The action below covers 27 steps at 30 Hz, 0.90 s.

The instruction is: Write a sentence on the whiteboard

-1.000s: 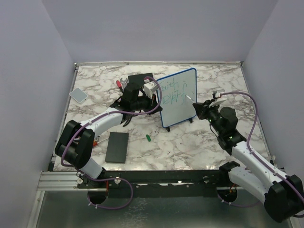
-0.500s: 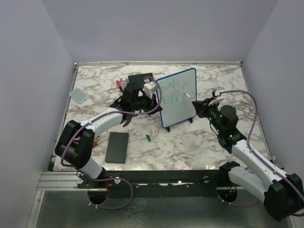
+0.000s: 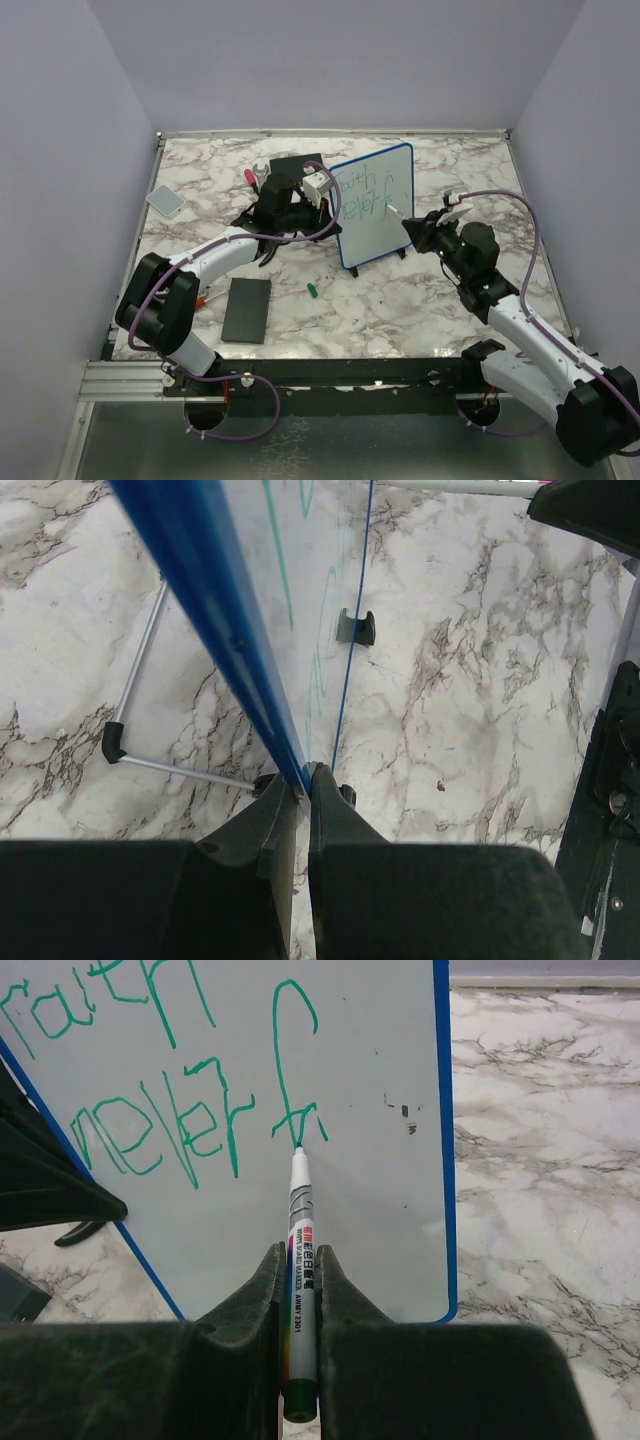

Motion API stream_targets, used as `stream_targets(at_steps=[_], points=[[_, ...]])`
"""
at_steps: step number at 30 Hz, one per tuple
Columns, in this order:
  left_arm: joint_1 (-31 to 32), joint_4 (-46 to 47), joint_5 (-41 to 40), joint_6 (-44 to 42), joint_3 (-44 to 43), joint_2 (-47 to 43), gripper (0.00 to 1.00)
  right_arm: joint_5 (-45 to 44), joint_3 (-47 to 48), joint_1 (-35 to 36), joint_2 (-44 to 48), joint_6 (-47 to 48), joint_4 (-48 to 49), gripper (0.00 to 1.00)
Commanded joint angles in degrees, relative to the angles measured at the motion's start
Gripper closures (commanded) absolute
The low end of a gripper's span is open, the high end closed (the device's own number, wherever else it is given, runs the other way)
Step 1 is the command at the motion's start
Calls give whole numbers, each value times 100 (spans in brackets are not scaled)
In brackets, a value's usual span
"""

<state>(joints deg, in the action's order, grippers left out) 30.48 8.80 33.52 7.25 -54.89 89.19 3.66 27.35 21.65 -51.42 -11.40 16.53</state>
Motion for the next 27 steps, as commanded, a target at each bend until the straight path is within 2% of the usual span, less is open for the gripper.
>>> stream_targets(at_steps=[1, 10, 27], points=[[34, -484, -205, -206, 5, 141, 100, -198, -131, -16, 39, -120, -330, 99], [29, -484, -206, -212, 5, 152, 100, -591, -6, -15, 29, -62, -227, 99], [33, -484, -203, -208, -4, 155, 100, -498, 453, -14, -195, 165, 169, 99]])
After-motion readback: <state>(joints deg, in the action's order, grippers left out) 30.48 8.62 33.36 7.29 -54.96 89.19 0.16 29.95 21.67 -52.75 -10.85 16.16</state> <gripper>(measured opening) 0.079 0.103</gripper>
